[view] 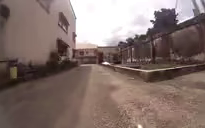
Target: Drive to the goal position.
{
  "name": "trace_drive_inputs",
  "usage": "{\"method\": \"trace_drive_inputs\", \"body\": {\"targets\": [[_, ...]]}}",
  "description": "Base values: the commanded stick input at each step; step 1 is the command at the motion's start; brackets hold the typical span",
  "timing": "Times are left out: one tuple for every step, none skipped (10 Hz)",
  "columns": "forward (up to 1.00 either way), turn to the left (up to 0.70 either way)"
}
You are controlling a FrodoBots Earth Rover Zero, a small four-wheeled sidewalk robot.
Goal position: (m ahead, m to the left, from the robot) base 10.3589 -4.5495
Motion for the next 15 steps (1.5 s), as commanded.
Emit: {"method": "trace_drive_inputs", "body": {"targets": [[0.5,0.05],[0.5,0.05],[0.5,0.05],[0.5,0.05],[0.5,0.05],[0.5,0.05],[0.5,0.05],[0.5,0.05],[0.5,0.05],[0.5,0.05],[0.5,0.05],[0.5,0.05],[0.5,0.05],[0.5,0.05],[0.5,0.05]]}}
